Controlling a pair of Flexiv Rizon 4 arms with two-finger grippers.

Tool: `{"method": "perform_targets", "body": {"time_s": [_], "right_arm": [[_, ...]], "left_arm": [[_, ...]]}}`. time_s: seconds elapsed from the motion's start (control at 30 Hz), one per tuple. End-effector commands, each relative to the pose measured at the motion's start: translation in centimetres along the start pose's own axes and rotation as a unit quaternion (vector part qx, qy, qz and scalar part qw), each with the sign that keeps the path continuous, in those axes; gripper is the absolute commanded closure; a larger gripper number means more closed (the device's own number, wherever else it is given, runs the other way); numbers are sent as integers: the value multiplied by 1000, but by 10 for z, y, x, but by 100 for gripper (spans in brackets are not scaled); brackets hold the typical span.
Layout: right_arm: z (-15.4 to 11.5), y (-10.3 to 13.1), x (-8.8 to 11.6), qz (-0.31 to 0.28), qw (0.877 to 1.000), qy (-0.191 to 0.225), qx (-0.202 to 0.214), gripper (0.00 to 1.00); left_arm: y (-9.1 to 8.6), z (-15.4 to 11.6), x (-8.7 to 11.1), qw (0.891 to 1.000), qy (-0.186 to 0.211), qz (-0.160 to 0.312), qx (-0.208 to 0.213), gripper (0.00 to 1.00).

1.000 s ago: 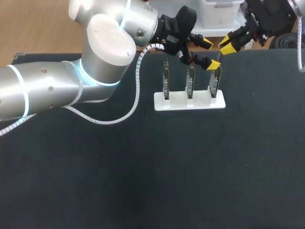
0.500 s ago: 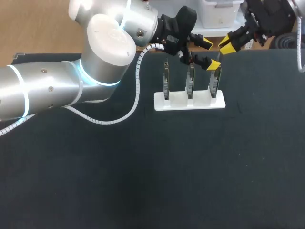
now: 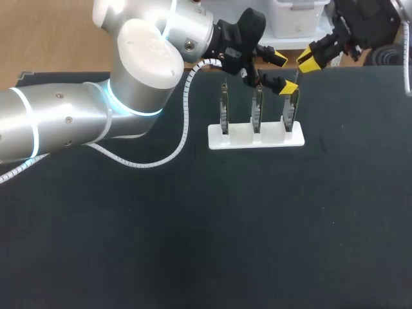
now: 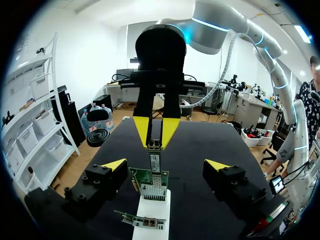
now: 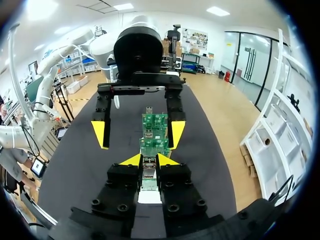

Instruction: Pick up the optical module with the left hand, and insert it into the network port with the right hand.

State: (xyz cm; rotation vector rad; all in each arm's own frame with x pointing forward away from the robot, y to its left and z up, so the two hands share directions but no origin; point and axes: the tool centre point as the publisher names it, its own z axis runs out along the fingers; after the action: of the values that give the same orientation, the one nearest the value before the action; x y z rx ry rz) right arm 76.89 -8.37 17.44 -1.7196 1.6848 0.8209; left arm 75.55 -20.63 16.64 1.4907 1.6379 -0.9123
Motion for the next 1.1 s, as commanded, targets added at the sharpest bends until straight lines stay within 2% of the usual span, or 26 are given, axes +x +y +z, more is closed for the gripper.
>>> {"method": "perform_targets", "body": {"time_s": [0.03, 0.57, 1.1], "right_arm": [[2, 1, -2, 0, 1000, -1, 1, 100], [4, 3, 2, 0, 1000, 1, -5, 100], [-2, 2, -5, -15, 1000, -5, 3, 100]], "left_arm": [[0, 1, -1, 1000, 2, -1, -1, 0], [0, 1, -1, 1000, 2, -1, -1, 0], [0, 1, -1, 1000, 2, -1, -1, 0]]}}
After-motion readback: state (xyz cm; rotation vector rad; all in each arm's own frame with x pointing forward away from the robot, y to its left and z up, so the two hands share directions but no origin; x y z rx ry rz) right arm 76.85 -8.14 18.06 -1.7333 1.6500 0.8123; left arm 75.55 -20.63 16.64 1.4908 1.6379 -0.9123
